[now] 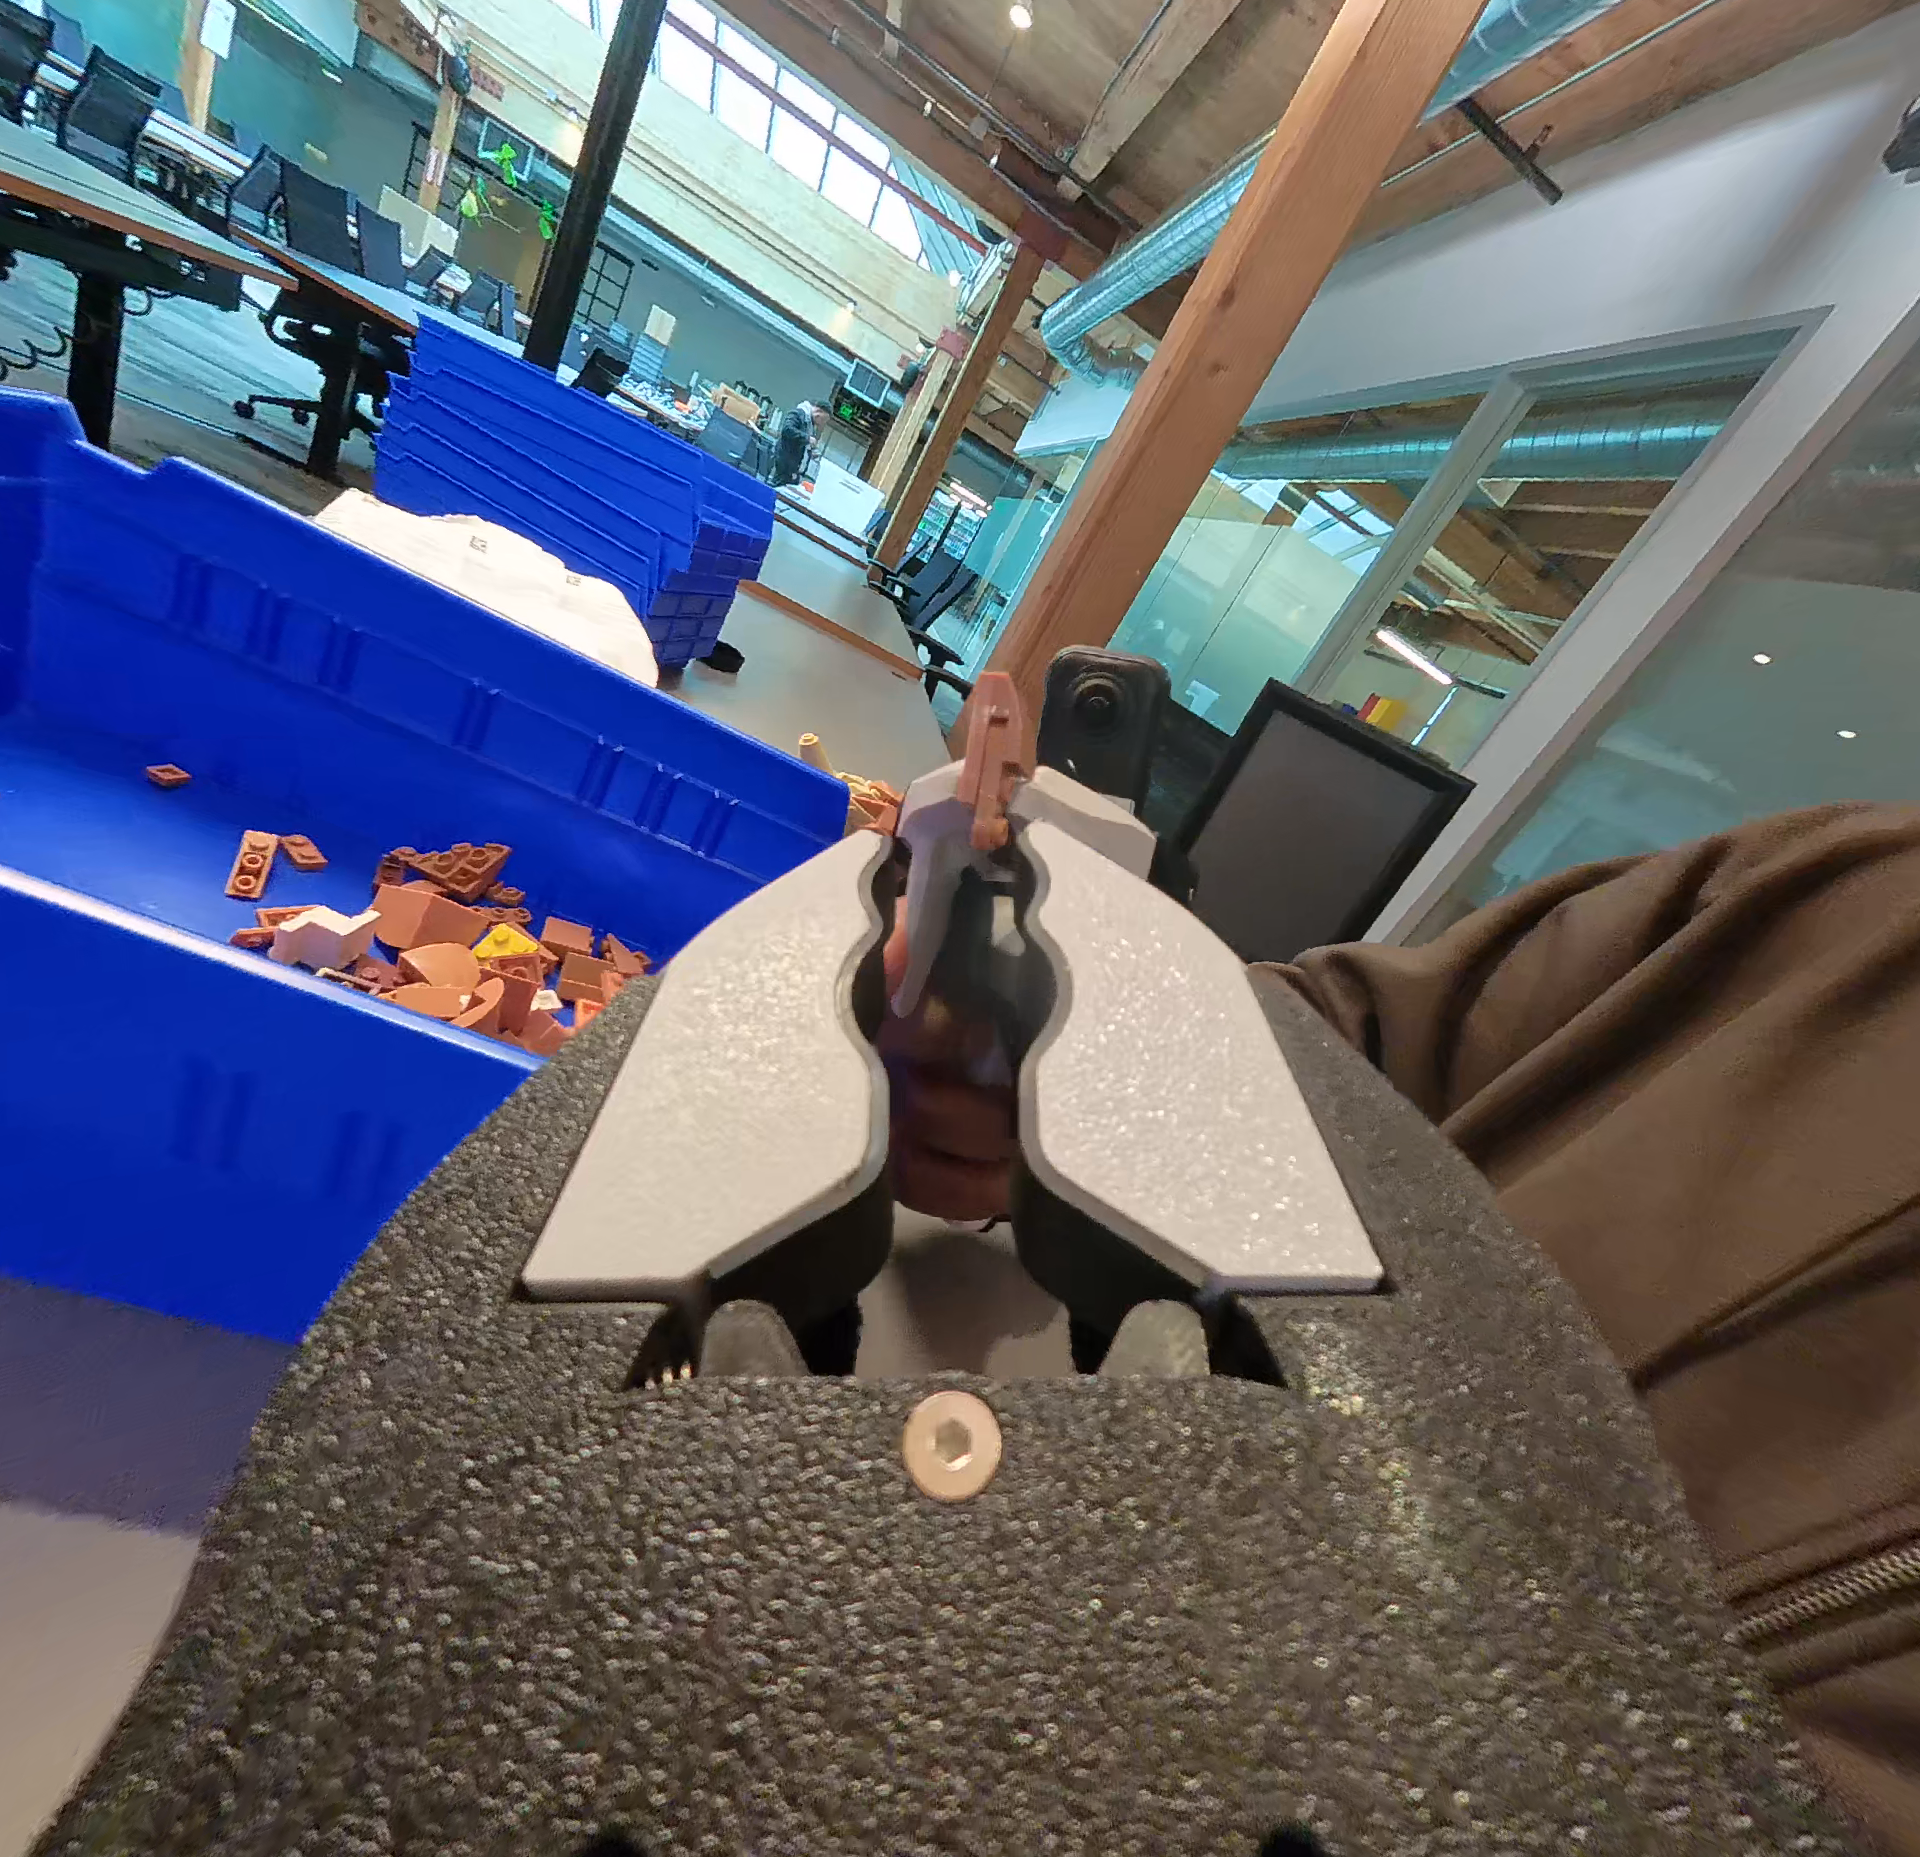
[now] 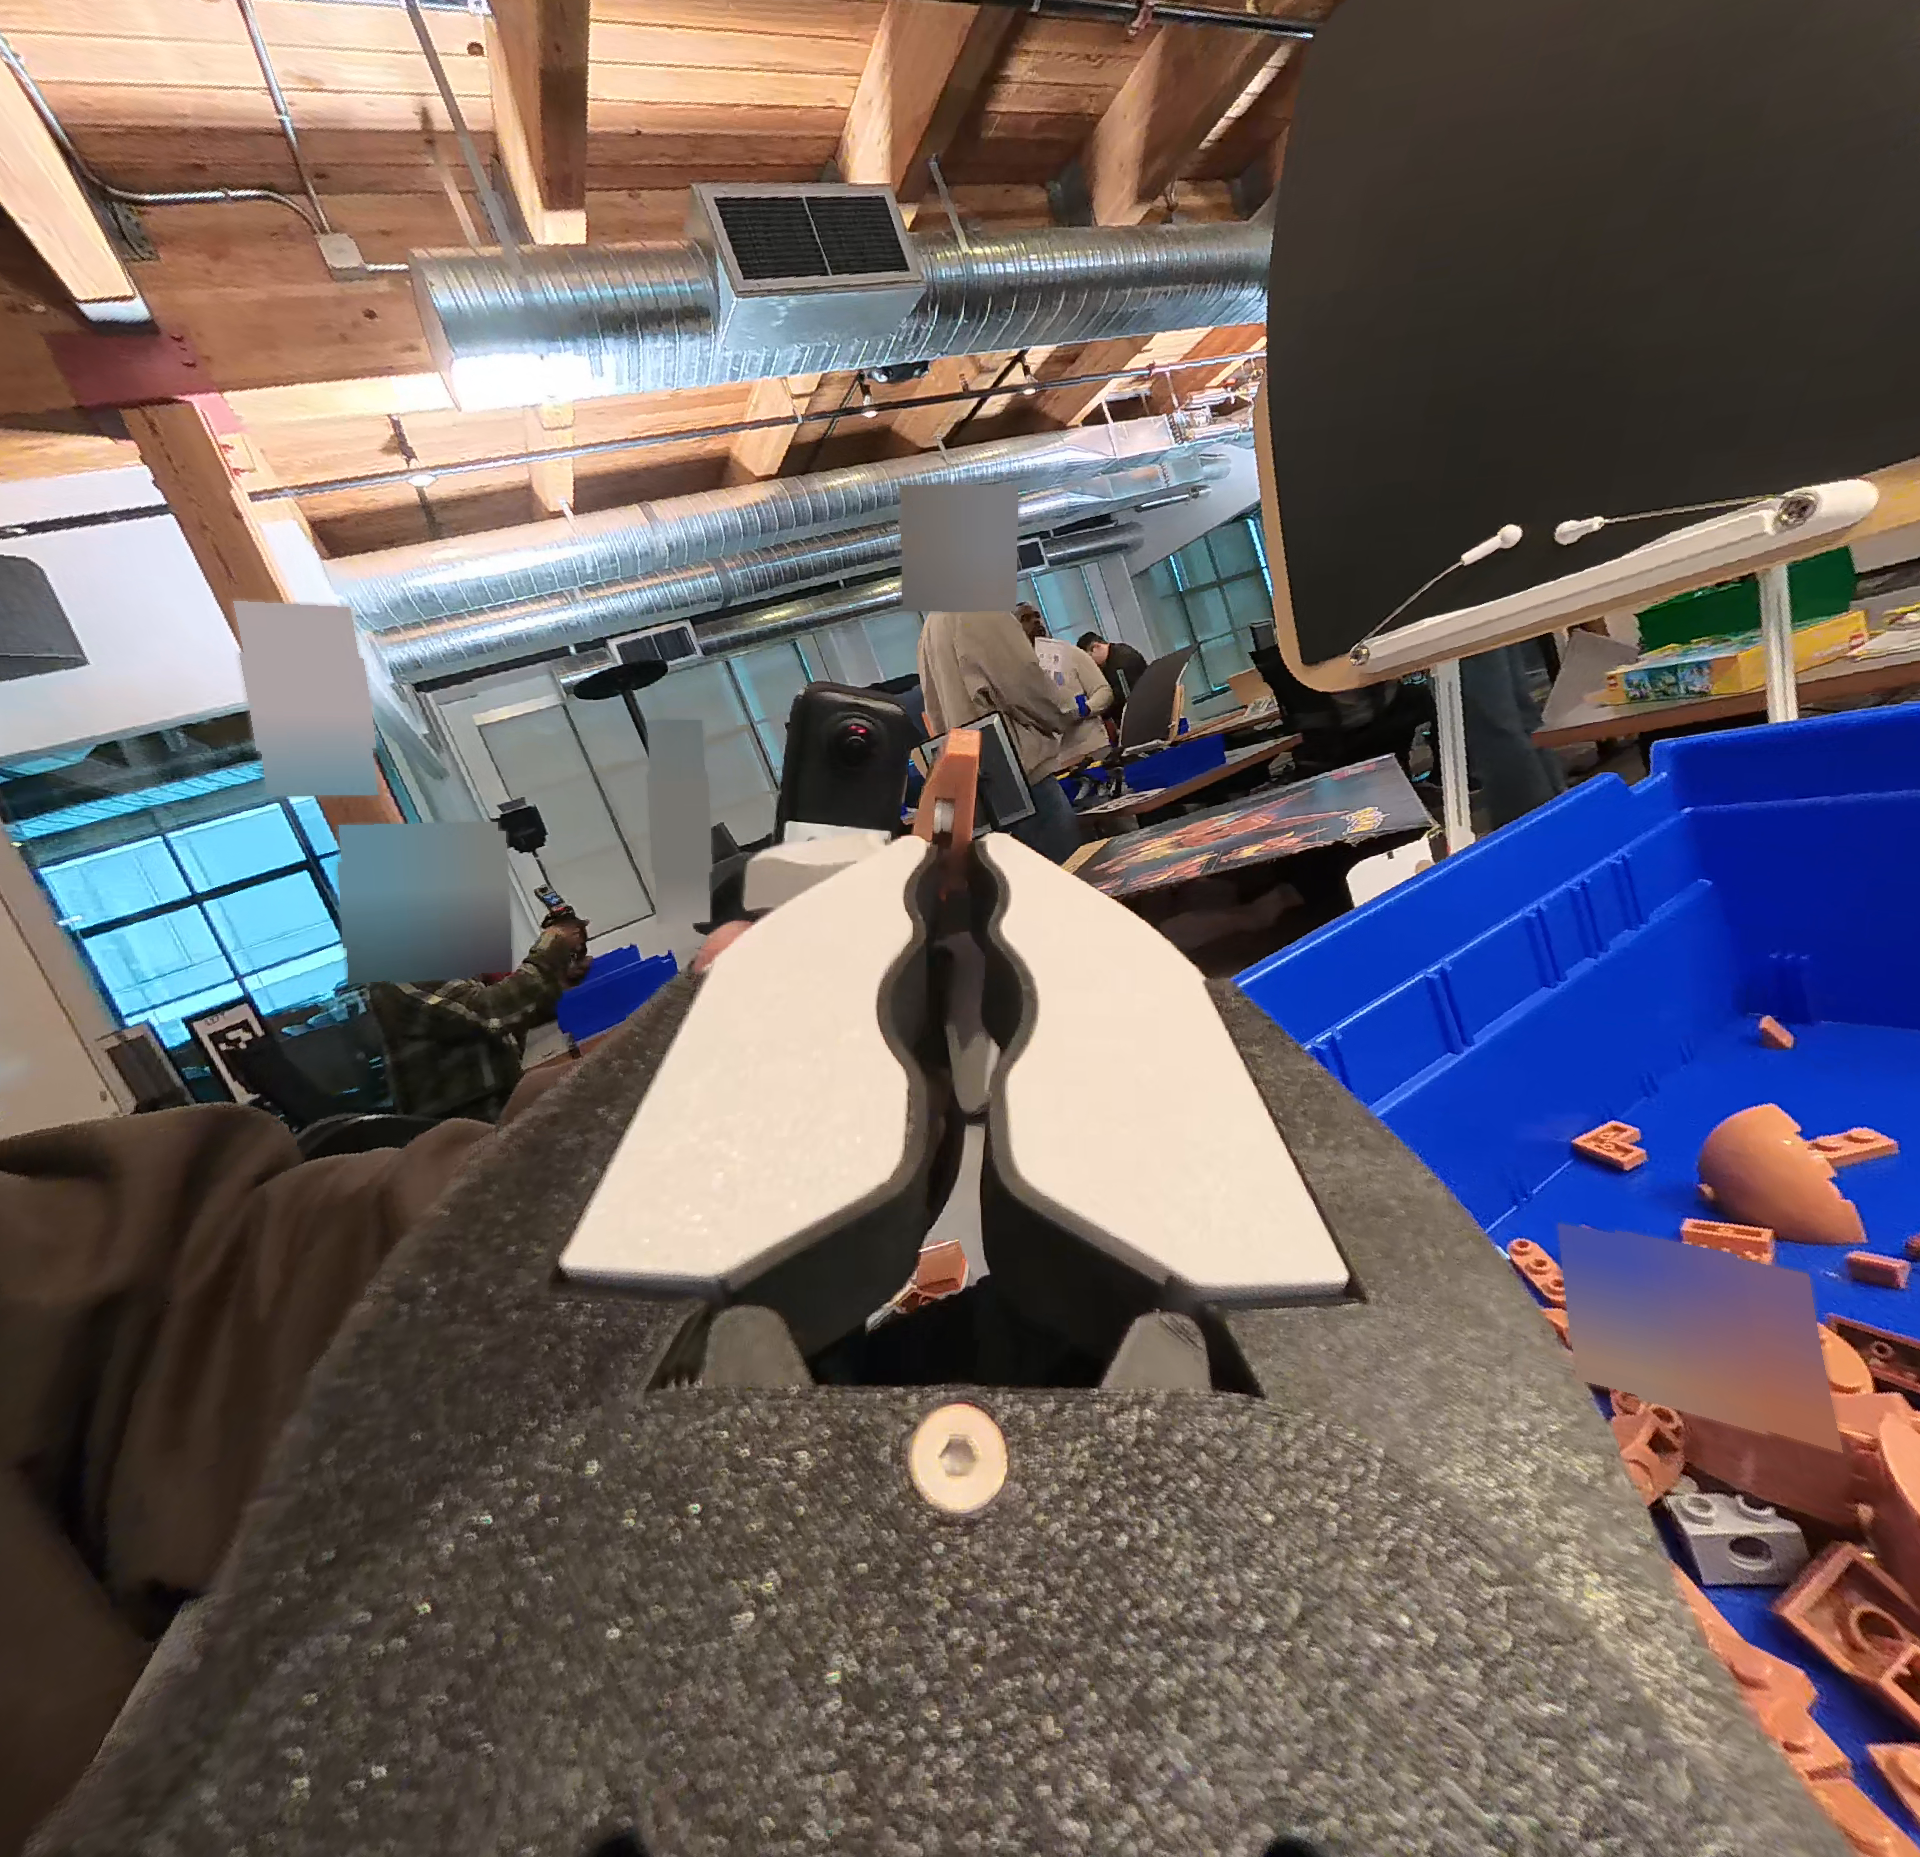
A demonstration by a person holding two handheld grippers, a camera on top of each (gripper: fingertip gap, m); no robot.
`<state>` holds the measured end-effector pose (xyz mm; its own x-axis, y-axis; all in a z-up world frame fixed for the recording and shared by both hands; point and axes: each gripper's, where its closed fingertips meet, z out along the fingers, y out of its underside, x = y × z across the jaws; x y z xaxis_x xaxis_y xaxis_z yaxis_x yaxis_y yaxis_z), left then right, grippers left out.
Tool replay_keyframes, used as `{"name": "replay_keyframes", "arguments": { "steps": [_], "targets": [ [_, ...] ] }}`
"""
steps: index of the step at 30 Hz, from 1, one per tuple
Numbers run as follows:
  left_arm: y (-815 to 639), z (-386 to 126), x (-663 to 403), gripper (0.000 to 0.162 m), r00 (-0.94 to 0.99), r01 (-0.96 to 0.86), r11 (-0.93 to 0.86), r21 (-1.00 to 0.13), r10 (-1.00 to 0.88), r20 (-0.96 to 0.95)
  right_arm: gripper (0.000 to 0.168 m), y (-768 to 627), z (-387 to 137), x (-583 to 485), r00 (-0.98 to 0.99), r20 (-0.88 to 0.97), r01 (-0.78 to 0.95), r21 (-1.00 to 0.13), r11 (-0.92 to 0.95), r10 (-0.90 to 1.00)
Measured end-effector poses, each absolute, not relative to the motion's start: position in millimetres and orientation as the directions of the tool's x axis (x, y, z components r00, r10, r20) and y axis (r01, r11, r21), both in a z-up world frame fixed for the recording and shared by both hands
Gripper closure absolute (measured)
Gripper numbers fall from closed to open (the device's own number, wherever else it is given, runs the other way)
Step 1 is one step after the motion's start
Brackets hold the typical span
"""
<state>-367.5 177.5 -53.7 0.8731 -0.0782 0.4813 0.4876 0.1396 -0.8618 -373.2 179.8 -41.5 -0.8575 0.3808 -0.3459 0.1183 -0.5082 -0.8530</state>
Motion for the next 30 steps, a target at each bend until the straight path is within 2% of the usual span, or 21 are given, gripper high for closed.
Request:
{"name": "replay_keyframes", "arguments": {
  "steps": [7, 15, 22, 30],
  "targets": [
    [188.0, -53.2, -363.2, 0.142, 0.867, 0.498, 0.121, -0.858, -0.083, 0.491, 0.164, 182.5, -42.8, -374.6, -0.855, -0.387, 0.164, -0.834, -0.528, 0.345],
    [194.0, -41.6, -355.3, 0.154, 0.883, 0.468, 0.183, -0.864, -0.074, 0.463, 0.164, 186.7, -35.6, -369.9, -0.875, -0.351, 0.128, -0.832, -0.54, 0.333],
    [201.8, -49.4, -364.5, 0.157, 0.872, 0.486, 0.191, -0.853, -0.045, 0.487, 0.163, 196.0, -45.4, -379.8, -0.833, -0.281, 0.053, -0.898, -0.437, 0.477],
    [205.6, -64.7, -380.7, 0.157, 0.83, 0.541, 0.088, -0.836, 0.107, 0.548, 0.163, 201.4, -61.2, -395.3, -0.722, -0.2, 0.02, -0.963, -0.269, 0.662]
  ]
}}
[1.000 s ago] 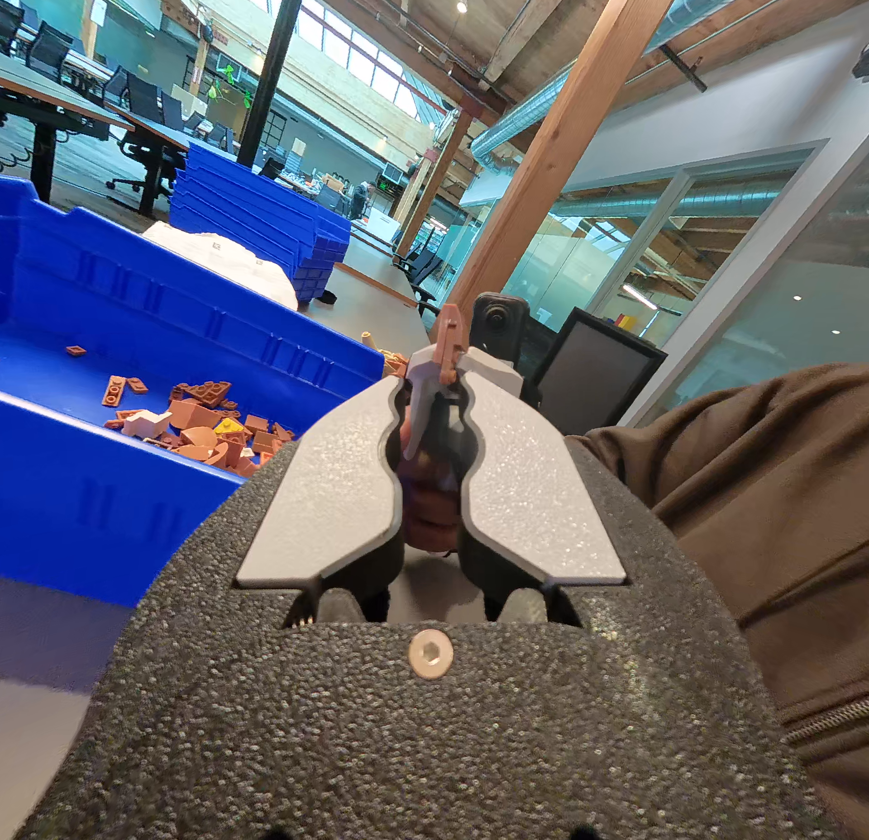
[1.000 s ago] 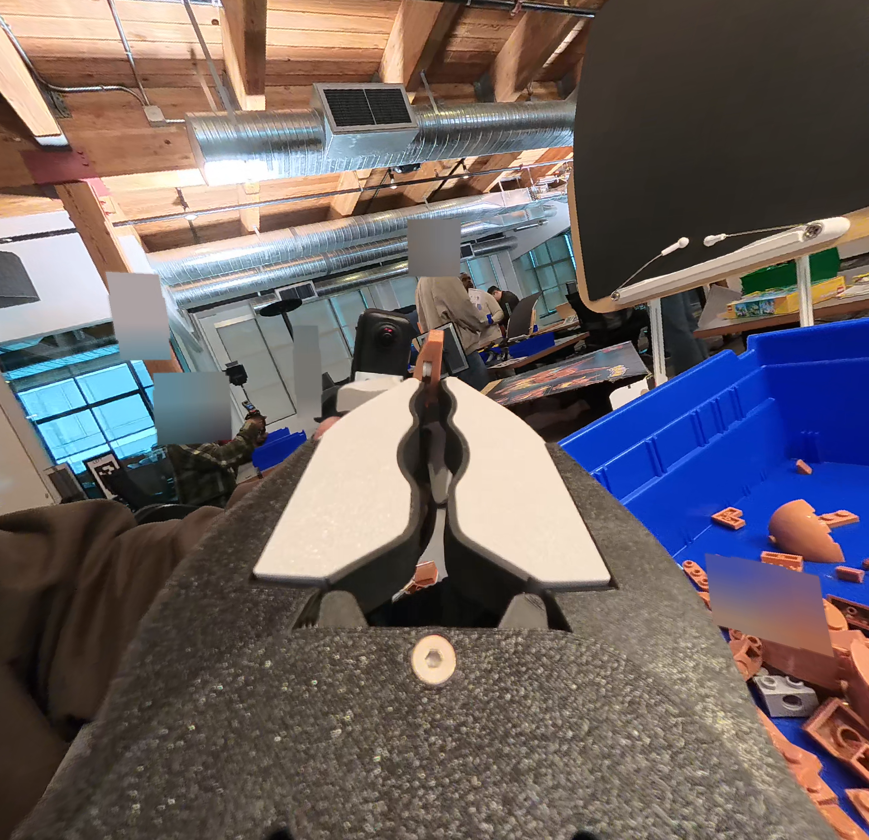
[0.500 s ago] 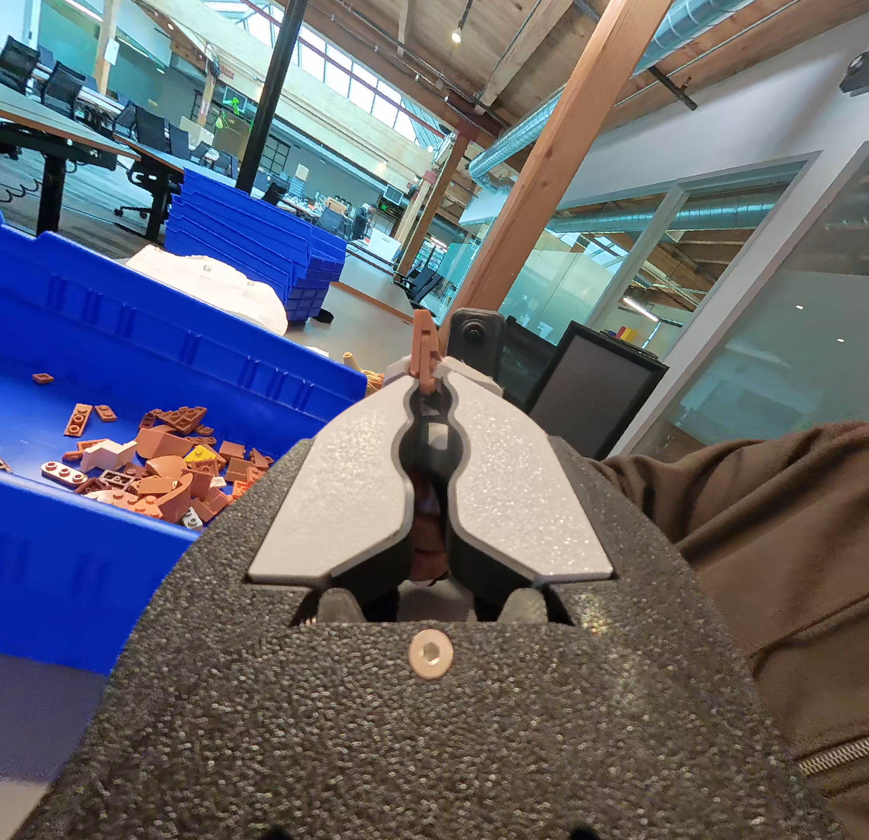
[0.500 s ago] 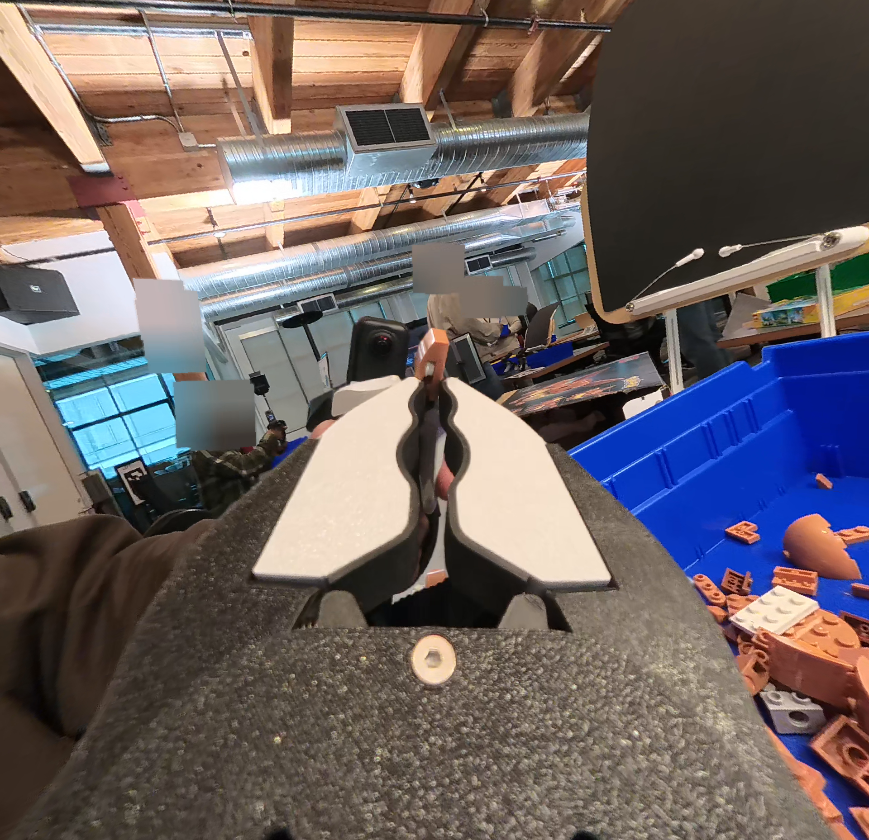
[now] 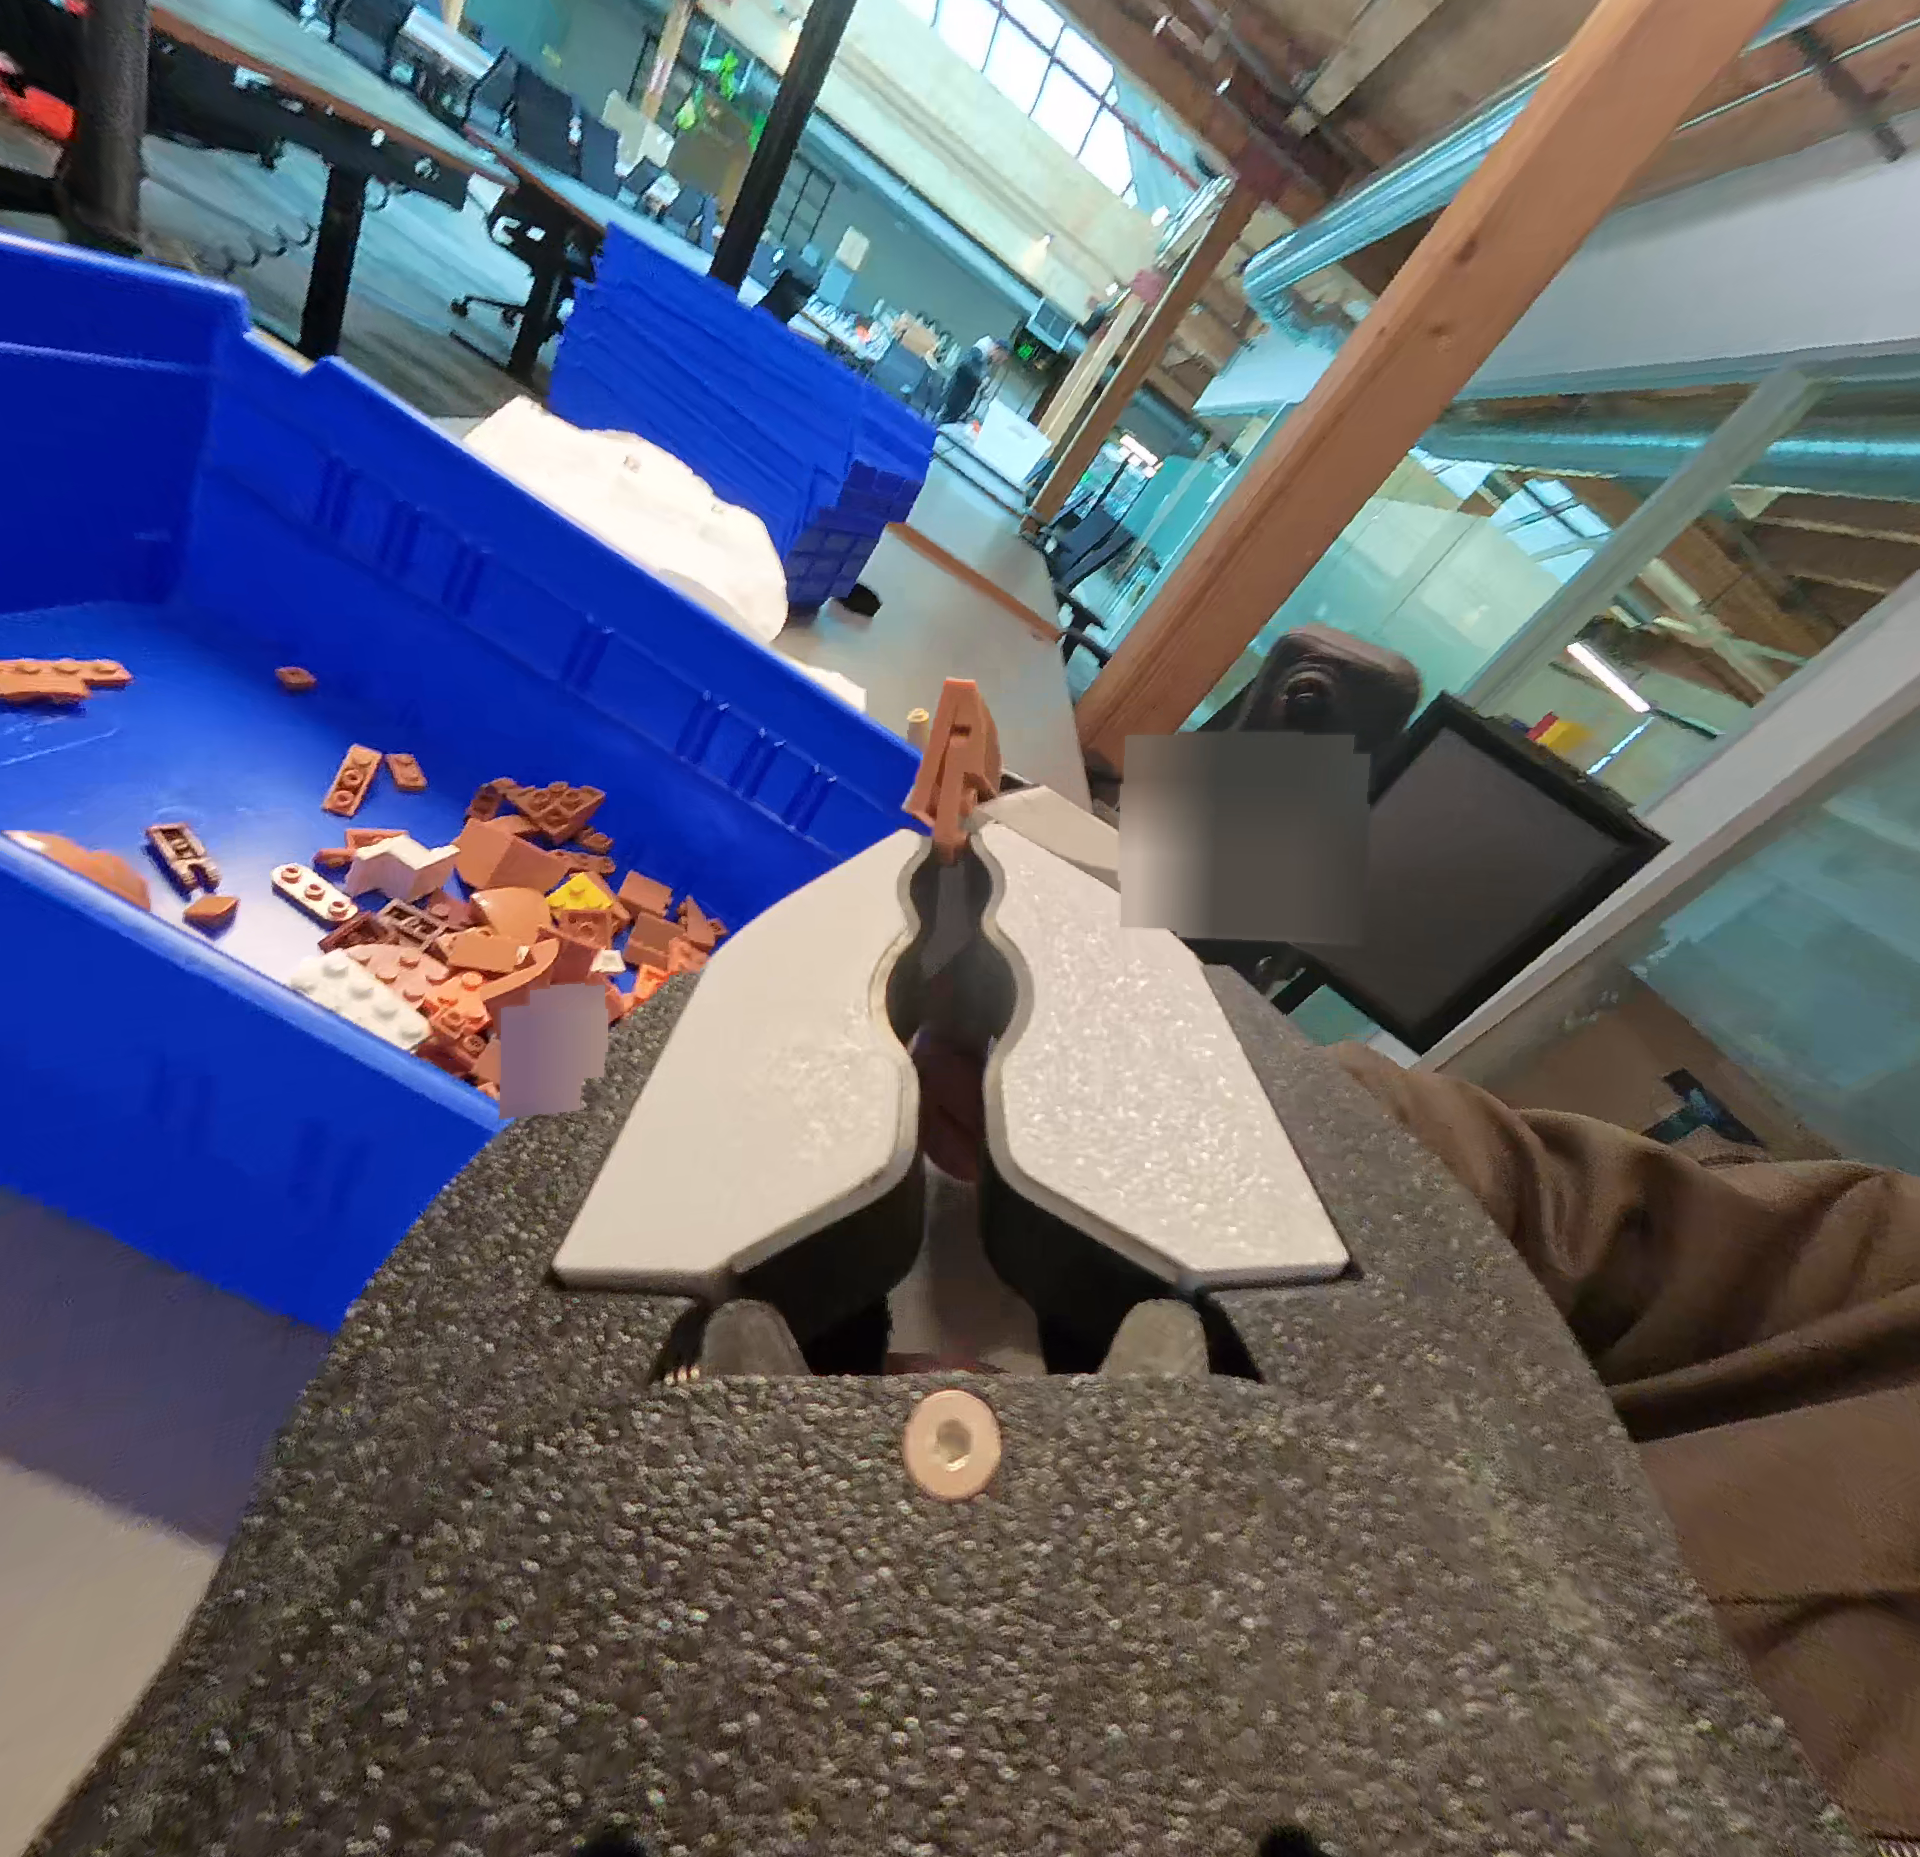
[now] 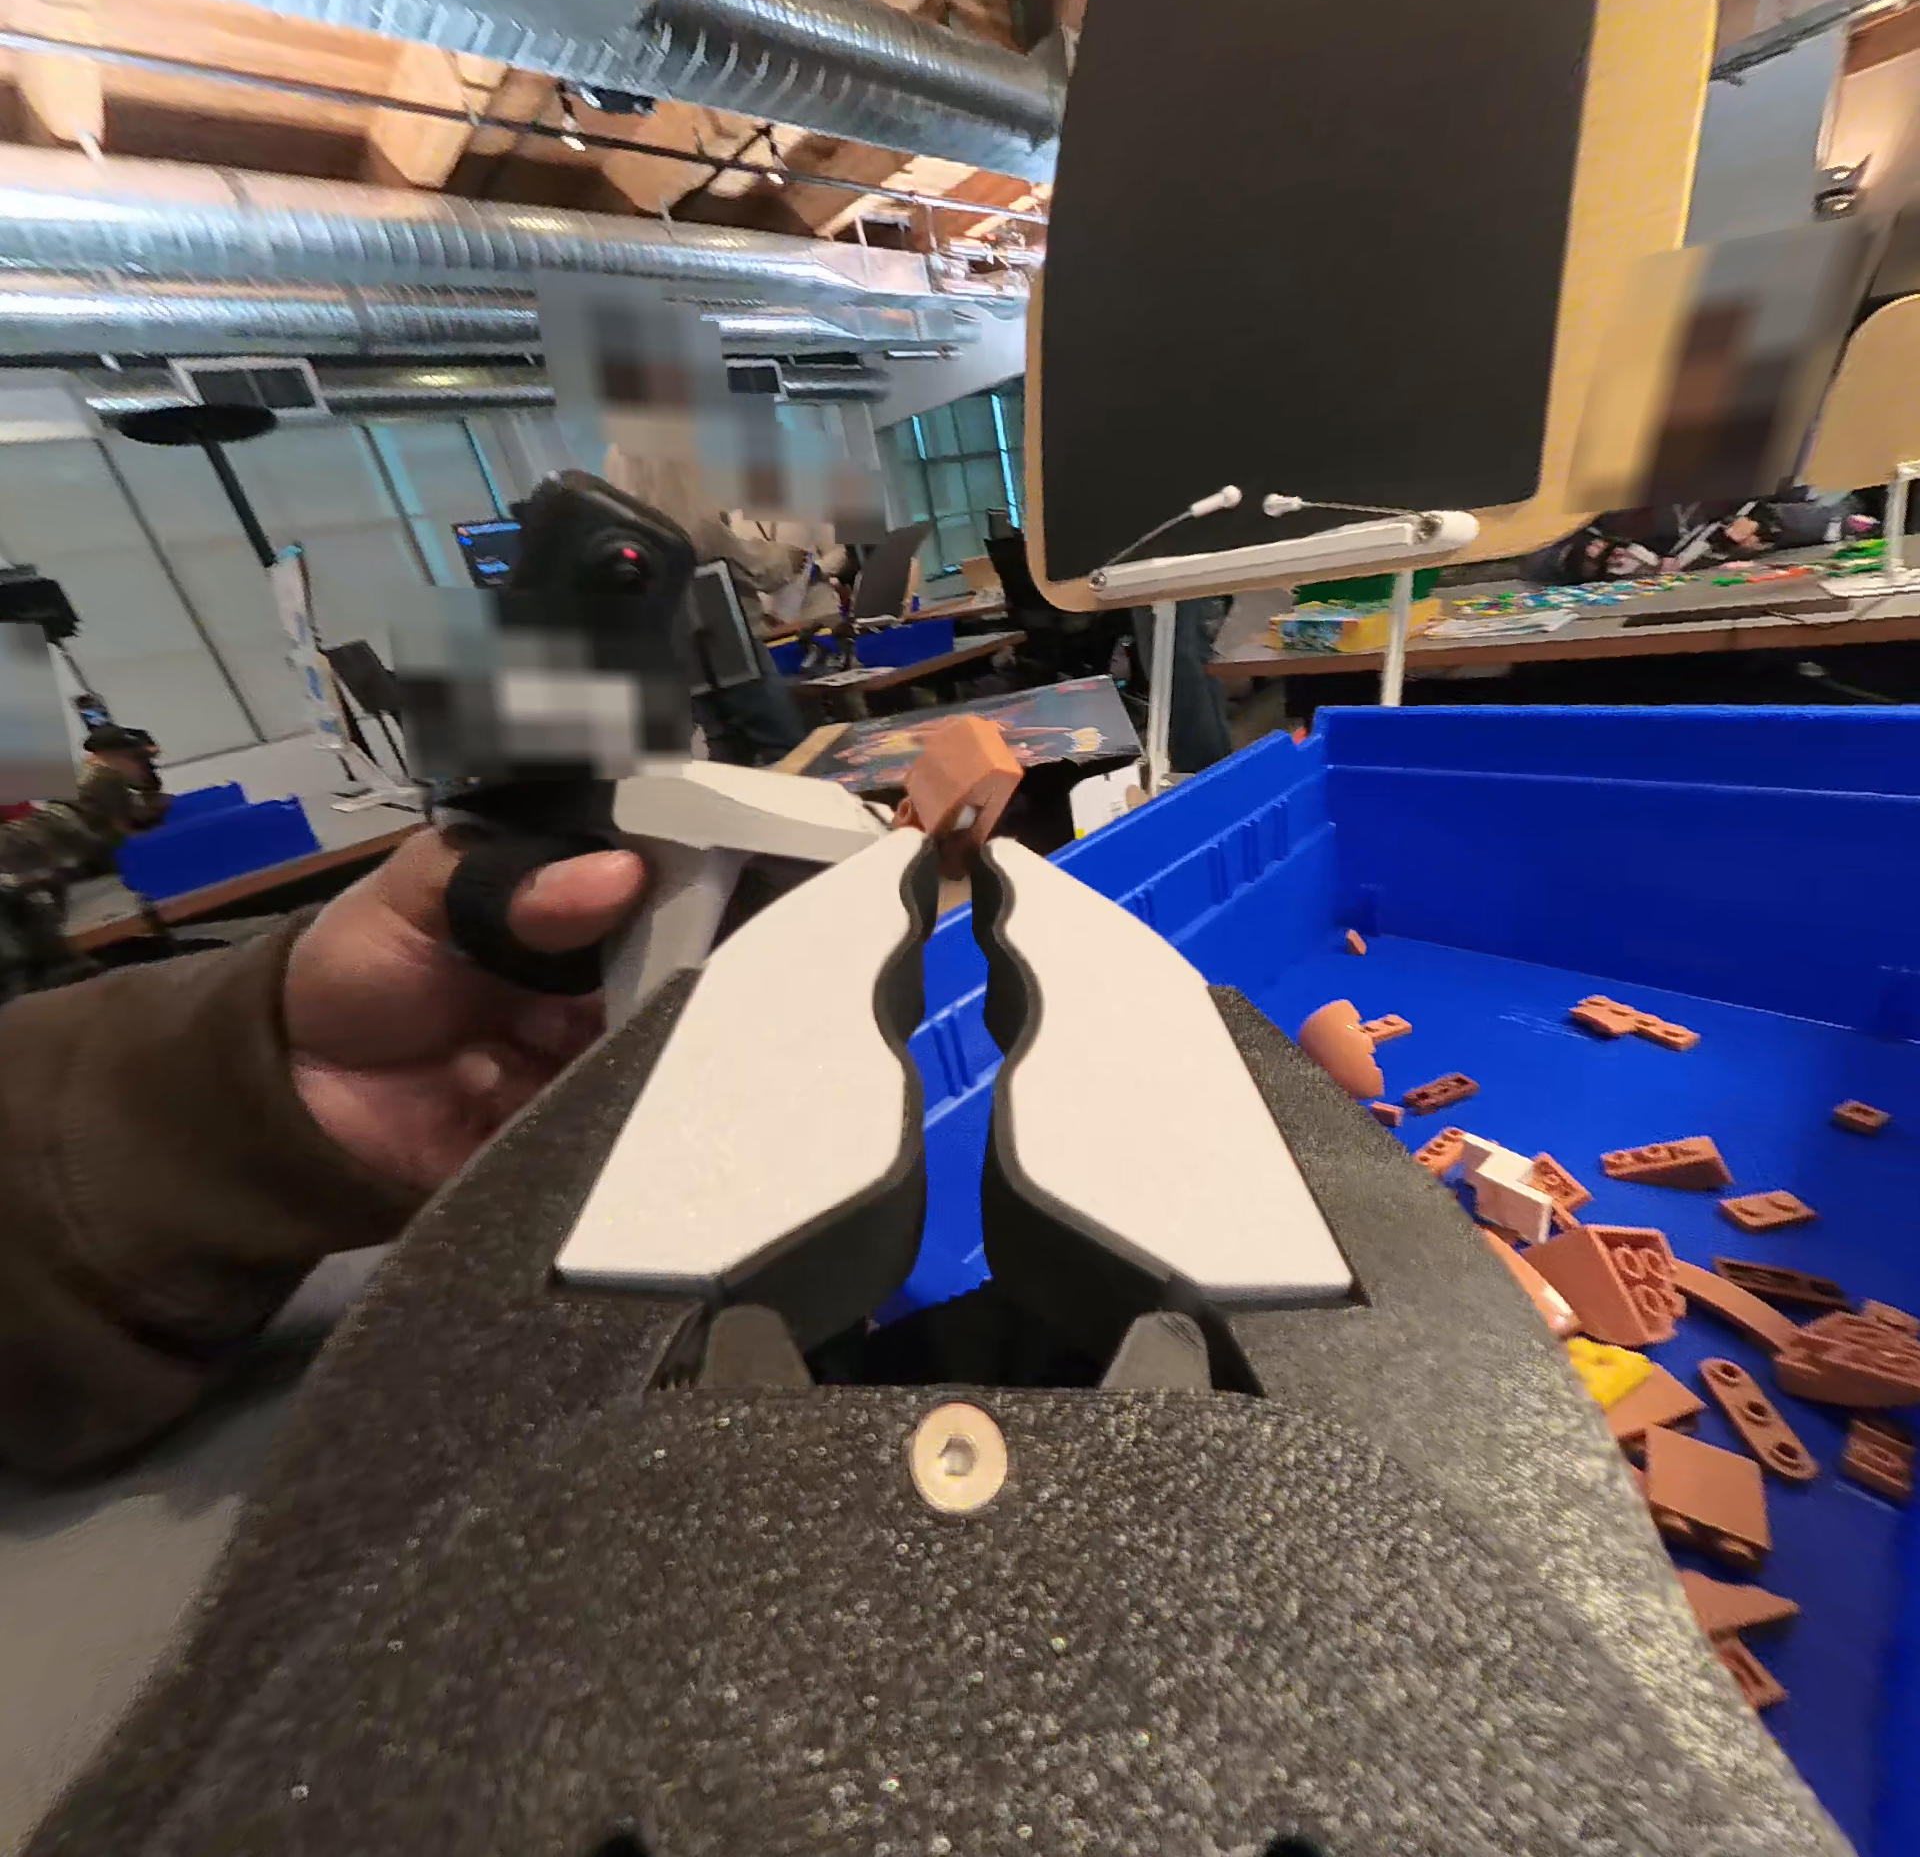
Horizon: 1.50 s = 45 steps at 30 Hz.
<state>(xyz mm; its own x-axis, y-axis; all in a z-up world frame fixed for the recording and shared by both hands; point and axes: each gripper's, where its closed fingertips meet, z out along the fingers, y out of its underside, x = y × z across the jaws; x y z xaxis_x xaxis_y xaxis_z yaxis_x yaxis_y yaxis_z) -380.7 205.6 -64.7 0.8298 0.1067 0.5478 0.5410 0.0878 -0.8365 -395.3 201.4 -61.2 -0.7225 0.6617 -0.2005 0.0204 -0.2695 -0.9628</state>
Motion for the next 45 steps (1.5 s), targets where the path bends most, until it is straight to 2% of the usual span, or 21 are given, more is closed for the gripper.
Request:
{"name": "replay_keyframes", "arguments": {
  "steps": [8, 12, 22, 34, 45],
  "targets": [
    [206.6, -73.0, -386.3, 0.158, 0.818, 0.538, -0.004, -0.843, 0.245, 0.521, 0.165, 209.1, -77.5, -408.6, -0.61, -0.132, 0.025, -0.989, -0.148, 0.782],
    [207.5, -79.3, -386.4, 0.158, 0.817, 0.531, -0.058, -0.845, 0.3, 0.493, 0.164, 216.6, -81.8, -413.9, -0.576, -0.159, 0.051, -0.986, -0.159, 0.802],
    [218.1, -75.3, -387.5, 0.157, 0.817, 0.524, -0.011, -0.852, 0.289, 0.499, 0.164, 223.3, -91.1, -419.8, -0.537, -0.198, 0.103, -0.98, -0.169, 0.82],
    [222.6, -76.2, -383.5, 0.157, 0.837, 0.495, -0.038, -0.868, 0.291, 0.464, 0.164, 223.8, -101.0, -423.9, -0.519, -0.196, 0.148, -0.979, -0.138, 0.832],
    [212.7, -75.3, -394.1, 0.157, 0.852, 0.426, -0.079, -0.901, 0.371, 0.37, 0.164, 224.6, -107.1, -427.0, -0.501, -0.173, 0.174, -0.98, -0.097, 0.848]
  ]
}}
